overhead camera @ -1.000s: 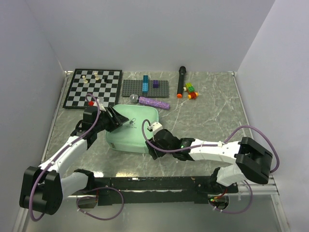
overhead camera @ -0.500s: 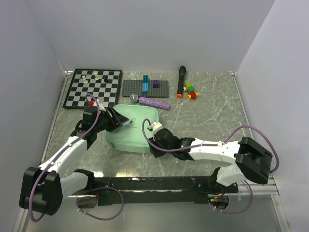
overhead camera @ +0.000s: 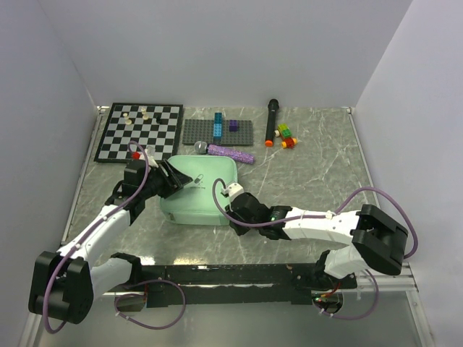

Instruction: Organize the medicine kit

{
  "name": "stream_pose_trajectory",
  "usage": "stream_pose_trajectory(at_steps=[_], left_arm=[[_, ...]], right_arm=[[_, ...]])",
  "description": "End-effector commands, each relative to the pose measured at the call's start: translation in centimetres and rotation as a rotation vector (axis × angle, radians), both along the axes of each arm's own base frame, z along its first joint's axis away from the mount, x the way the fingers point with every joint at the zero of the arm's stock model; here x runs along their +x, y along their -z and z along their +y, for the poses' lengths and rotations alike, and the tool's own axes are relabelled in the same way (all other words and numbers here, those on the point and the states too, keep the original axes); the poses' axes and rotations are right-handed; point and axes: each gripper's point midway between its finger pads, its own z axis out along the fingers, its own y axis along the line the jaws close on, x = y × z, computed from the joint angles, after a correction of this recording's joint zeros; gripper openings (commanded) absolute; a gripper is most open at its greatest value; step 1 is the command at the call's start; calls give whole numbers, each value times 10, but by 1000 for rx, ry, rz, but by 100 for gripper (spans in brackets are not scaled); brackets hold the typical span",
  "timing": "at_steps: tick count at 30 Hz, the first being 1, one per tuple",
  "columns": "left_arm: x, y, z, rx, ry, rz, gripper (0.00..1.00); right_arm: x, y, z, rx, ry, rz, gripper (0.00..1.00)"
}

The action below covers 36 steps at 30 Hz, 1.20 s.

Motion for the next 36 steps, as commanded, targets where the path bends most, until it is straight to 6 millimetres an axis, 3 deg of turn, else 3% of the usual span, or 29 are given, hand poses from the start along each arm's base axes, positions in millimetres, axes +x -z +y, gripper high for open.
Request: stream_pose_trajectory(at_steps=[1, 4, 8, 13, 21, 26, 32, 36], left_arm=[[-2, -9, -3, -10, 21, -37, 61], [-2, -9, -2, -8, 20, -38, 61], [-2, -8, -2, -5, 20, -37, 61], [-1, -11, -1, -1, 16, -46, 60], [-13, -14, 21, 69, -71, -29, 62], [-38, -16, 37, 77, -149, 0, 73], [-69, -10, 28, -26, -126, 71, 76], [-78, -2, 26, -71, -133, 92, 77]], right_arm=[[18, -29, 10, 84, 33, -85, 10], [18, -31, 8, 80, 39, -85, 14], [18, -30, 4, 73, 40, -93, 0], [18, -31, -2, 66, 53, -102, 0], [11, -34, -13, -24, 44, -144, 0], [-11, -34, 5, -82, -39, -142, 0], [-22, -41, 31, -86, -129, -145, 0], [-20, -51, 55, -77, -179, -159, 0]])
